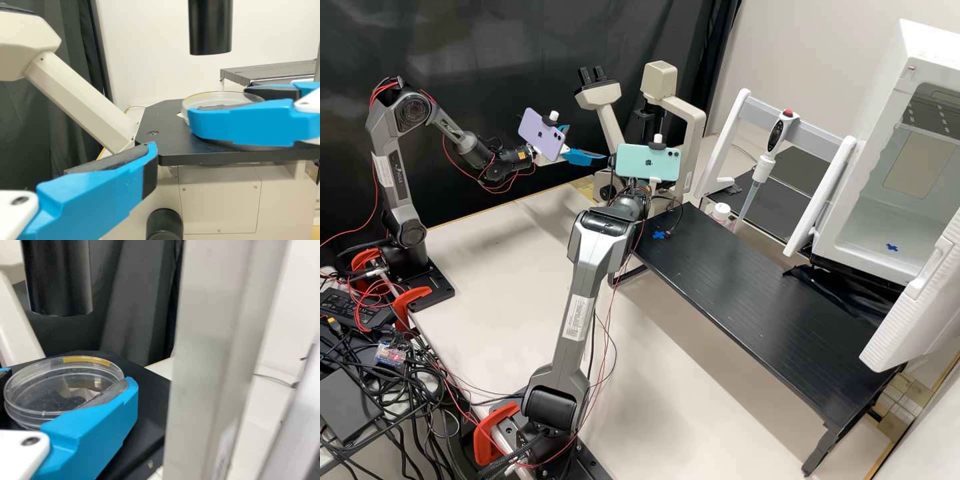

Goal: Move the petri dish to the bench

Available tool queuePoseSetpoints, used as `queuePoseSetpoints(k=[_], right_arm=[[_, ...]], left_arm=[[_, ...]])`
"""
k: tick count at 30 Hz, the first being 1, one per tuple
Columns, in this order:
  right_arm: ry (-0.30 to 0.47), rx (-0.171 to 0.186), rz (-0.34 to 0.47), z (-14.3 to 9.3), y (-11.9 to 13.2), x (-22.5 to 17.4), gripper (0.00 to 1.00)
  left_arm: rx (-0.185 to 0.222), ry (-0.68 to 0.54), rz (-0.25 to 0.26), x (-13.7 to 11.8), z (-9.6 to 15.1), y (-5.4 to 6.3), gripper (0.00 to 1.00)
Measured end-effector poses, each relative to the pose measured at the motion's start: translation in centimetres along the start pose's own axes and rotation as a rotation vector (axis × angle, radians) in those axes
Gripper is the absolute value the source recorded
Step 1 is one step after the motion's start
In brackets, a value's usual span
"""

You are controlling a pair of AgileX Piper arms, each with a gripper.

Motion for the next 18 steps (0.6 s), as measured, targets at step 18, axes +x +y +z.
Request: queuePoseSetpoints(k=[18], right_arm=[[0.008, -0.01, 0.04, -0.5, 0.1, -8.9, 0.0]], left_arm=[[0.0, 0.0, 0.0, 0.0, 0.0, 0.0, 1.0]])
